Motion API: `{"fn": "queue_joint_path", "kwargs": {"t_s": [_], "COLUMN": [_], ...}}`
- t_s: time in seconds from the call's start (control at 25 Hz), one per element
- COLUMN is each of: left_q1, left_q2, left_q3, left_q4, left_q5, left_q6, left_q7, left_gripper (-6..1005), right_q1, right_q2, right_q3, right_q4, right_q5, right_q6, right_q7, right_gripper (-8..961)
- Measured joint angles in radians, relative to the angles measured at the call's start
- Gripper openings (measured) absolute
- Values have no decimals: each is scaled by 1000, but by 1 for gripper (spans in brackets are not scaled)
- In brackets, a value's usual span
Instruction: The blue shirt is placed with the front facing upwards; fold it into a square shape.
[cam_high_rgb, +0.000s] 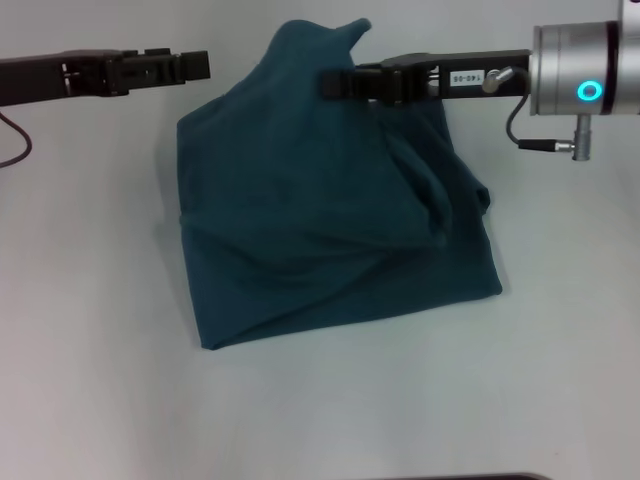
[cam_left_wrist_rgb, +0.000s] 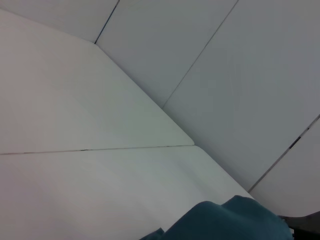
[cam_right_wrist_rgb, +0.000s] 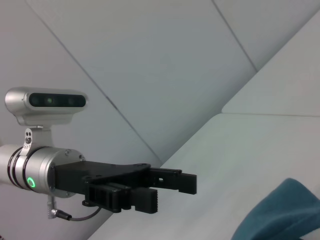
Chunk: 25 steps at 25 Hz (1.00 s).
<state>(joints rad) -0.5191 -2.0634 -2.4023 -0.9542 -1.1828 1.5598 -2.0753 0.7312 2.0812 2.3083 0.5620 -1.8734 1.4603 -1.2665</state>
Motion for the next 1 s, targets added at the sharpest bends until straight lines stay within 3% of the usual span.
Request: {"fn": "queue_joint_path", "kwargs": {"t_s": [1.0], "left_q1": [-18], "left_q2": [-1], "left_q3": [0], "left_q4": [8], "left_q5": [8], "left_q6": [-32], "left_q7": [-28], "left_gripper": [834], "right_q1": [-154], "right_q2": [-9], "right_q3": [81], "right_q4": [65], "right_q5": [16], "right_q6": [60], "right_q7": [19], "right_gripper": [114]}}
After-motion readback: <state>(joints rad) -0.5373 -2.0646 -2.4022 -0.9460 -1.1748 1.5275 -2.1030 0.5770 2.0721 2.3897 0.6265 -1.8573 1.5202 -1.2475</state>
